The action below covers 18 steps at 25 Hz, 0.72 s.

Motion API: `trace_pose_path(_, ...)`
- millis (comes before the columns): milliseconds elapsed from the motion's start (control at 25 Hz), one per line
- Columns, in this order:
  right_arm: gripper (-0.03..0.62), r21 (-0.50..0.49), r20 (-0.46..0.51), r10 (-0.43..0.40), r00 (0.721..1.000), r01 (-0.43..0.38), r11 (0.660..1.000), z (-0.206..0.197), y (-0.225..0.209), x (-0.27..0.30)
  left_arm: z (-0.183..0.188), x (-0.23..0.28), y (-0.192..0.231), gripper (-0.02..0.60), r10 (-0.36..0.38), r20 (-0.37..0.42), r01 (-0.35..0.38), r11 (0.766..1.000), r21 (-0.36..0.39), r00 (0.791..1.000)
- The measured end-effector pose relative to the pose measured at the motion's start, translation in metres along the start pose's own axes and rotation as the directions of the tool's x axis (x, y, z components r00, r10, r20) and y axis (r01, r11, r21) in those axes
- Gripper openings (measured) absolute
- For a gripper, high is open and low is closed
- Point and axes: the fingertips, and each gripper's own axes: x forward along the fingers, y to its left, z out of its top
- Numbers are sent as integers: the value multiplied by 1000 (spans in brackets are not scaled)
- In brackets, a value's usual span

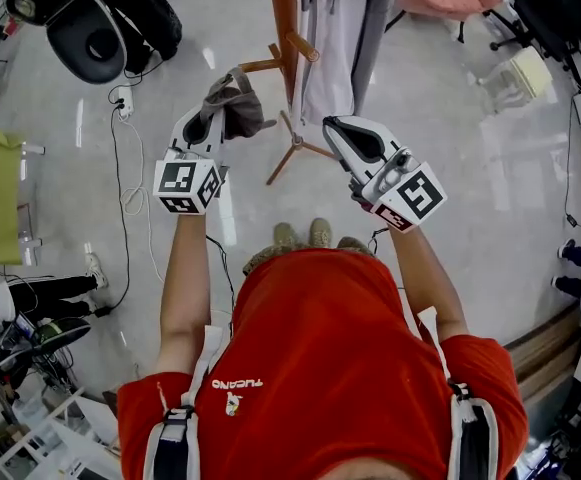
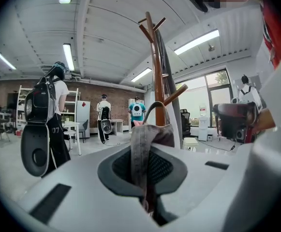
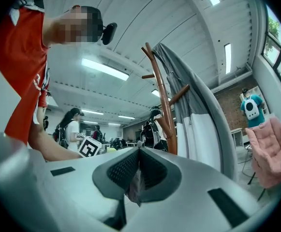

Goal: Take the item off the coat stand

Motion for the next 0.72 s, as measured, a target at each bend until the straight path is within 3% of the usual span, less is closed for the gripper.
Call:
trace_pose_path(160,25,3,15,17,1000,-17,1000,2,6,2,14,-22,-12,14,13,8,-13,1000,-17,1000)
trace_pose_path(440,25,-17,38,26,999,-25,1000,14,17,-4,42,-56,-39,14,14,35,-10,994,-110,999)
trace_pose_path(720,24,-68,33,-4,999,6,998,20,16,-5,57,-71,-50,14,2,60,4,996,-94,998)
